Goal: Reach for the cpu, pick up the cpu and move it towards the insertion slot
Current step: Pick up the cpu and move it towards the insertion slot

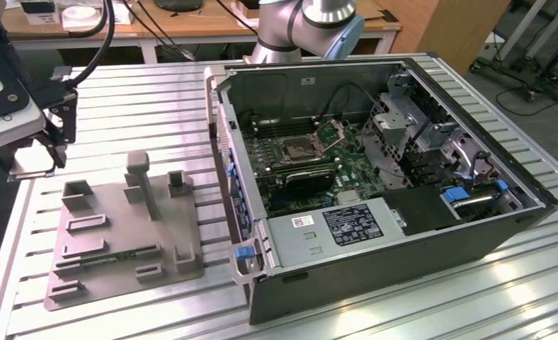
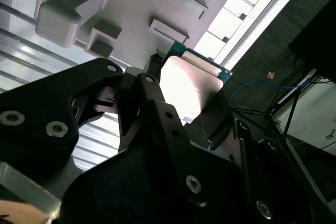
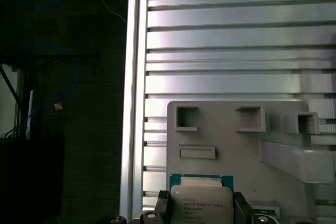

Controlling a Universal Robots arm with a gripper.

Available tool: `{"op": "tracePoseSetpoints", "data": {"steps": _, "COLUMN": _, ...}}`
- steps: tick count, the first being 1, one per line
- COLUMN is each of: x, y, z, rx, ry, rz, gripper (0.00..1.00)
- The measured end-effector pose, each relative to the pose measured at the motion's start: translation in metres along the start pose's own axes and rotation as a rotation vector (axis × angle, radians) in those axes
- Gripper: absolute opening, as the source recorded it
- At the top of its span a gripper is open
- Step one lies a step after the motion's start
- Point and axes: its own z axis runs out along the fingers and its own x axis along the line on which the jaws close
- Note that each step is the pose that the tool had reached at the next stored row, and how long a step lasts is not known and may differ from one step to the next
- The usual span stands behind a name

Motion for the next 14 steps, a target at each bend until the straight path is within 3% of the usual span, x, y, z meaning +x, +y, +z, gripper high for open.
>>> {"op": "tracePoseSetpoints", "data": {"steps": 6, "x": 0.0, "y": 0.0001, "z": -0.0015, "rx": 0.0001, "ry": 0.0003, "rz": 0.0, "gripper": 0.55}}
{"op": "tracePoseSetpoints", "data": {"steps": 14, "x": 0.0003, "y": 0.001, "z": -0.0118, "rx": 0.0, "ry": 0.0001, "rz": 0.0, "gripper": 0.55}}
